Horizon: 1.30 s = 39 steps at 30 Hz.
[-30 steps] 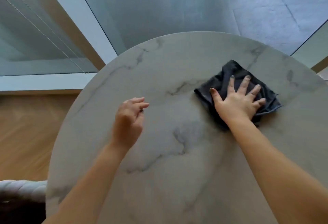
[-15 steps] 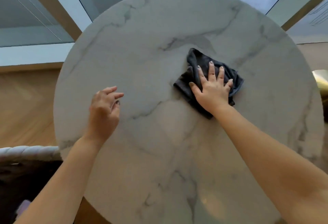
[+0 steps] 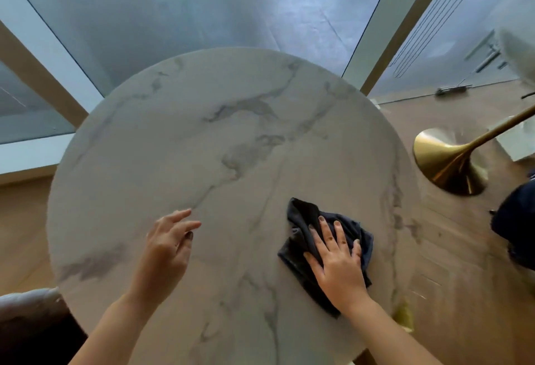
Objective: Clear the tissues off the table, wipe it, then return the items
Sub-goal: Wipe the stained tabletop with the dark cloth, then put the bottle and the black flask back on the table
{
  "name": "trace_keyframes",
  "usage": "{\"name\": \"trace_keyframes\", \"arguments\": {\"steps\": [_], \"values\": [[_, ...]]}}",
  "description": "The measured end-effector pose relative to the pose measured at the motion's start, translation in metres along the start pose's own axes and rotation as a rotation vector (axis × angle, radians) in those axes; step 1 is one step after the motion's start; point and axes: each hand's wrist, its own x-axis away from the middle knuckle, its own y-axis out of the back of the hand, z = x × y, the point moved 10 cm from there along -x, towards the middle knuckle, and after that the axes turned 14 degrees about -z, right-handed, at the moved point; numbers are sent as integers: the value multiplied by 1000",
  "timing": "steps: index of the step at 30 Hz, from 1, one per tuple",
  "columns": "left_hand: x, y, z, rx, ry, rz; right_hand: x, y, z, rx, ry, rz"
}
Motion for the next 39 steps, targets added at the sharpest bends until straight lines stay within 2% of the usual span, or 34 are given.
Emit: {"name": "trace_keyframes", "arguments": {"steps": [7,10,13,16,18,20,23,25,28,30,33,36,39], "values": [[75,1,-44,-50,81,-36,22,11,0,-90,129,-70],[111,-1,-70,-52,144,-71,61,14,-3,-132,303,-89],[153,-5,-90,-34,229,-97,106,15,11,-162,570,-77],[204,-6,-95,-38,404,-93,146,12,35,-183,818,9],[239,6,-95,-63,545,-131,162,16,54,-250,910,31],[275,20,-92,-20,757,-169,169,23,75,-382,937,67],[337,18,-84,201,1227,-104,178,28,110,-548,916,151],[359,13,-85,445,1352,-146,191,26,138,-604,912,251],[369,27,-74,787,1370,-433,218,27,185,-664,970,330],[378,50,-61,862,1381,-561,241,26,221,-705,1022,384],[399,85,-43,892,1387,-592,277,15,270,-740,1021,516],[433,123,-16,880,1397,-653,312,-3,310,-726,950,687],[461,145,15,970,1386,-713,337,-21,343,-730,862,778]]}}
